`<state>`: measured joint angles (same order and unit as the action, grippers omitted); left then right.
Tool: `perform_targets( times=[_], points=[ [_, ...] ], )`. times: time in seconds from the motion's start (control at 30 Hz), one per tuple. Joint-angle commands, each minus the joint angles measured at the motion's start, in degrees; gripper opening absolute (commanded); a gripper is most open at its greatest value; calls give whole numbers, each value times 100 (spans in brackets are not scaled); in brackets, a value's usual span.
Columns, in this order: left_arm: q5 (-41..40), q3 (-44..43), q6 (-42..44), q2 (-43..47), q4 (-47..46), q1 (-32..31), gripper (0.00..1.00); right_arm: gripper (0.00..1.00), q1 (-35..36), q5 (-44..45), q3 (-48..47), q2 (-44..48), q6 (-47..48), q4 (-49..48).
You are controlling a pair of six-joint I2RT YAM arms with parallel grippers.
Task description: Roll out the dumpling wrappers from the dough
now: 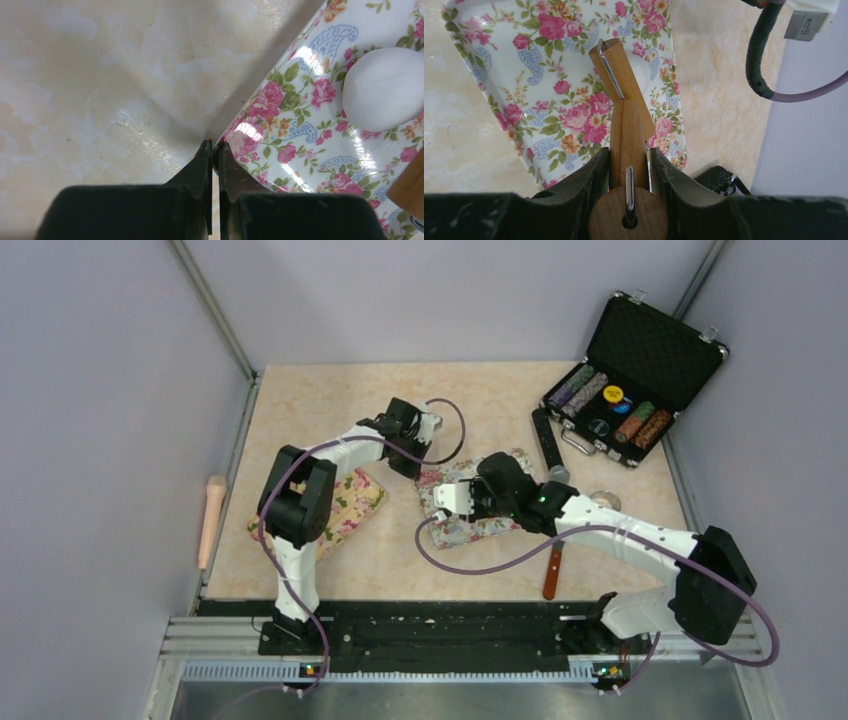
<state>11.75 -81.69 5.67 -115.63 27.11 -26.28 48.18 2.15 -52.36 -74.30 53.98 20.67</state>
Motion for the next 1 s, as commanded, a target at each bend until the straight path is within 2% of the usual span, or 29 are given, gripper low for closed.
perform_targets(
  times=[0.0,0.27,0.47,0.7,0.97],
  points=[
    [164,301,232,308,-289,29,0,0,143,651,-541,-149,150,-469],
    [447,819,313,731,-789,36,0,0,148,780,-345,-11,380,-930],
    [340,738,146,611,-682,50,0,0,147,649,-224,-274,297,-1117],
    [491,688,44,398,-657,47,0,0,144,140,-47,-163,260,-664],
    [434,853,5,362,-910,53,0,0,135,65,87,-352,261,-512]
  ],
)
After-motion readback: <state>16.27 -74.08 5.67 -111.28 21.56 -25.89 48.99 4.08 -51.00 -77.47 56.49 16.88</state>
